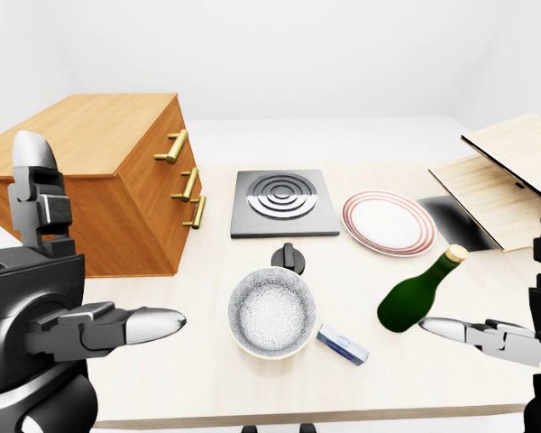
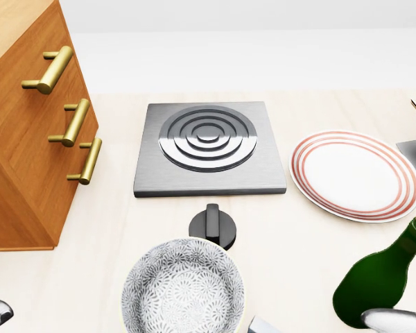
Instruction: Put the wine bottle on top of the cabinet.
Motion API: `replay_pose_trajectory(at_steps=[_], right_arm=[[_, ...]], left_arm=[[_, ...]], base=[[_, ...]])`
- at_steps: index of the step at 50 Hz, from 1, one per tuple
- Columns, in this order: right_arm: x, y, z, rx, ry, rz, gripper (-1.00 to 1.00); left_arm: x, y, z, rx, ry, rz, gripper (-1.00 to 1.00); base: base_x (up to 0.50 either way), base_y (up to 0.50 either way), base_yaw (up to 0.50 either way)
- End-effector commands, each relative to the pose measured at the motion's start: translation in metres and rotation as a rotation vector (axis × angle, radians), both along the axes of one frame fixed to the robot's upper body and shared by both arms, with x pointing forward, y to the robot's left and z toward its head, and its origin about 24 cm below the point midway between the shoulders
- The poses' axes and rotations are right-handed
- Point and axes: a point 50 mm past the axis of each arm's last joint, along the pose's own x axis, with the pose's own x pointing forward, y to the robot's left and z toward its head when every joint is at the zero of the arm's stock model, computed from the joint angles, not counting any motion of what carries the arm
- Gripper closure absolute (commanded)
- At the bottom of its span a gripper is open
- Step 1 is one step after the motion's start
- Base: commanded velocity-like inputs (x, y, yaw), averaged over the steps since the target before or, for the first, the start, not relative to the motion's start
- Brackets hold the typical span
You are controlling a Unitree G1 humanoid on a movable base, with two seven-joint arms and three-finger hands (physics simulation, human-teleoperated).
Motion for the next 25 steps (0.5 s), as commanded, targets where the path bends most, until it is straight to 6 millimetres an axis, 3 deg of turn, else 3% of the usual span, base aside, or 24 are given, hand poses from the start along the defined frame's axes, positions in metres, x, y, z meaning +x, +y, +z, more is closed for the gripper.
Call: replay_pose_trajectory(at_steps=[1, 25], right_arm=[[0.007, -0.015, -0.021, 0.091, 0.08, -0.022, -1.0], [0.027, -0.04, -0.064, 0.23, 0.236, -0.053, -1.0]], left_arm=[[0.001, -0.003, -0.002, -0.006, 0.011, -0.008, -1.0], [0.0, -0.003, -0.004, 0.005, -0.005, 0.004, -1.0]], base=[[0.0, 0.0, 0.0], [0.0, 0.0, 0.0]])
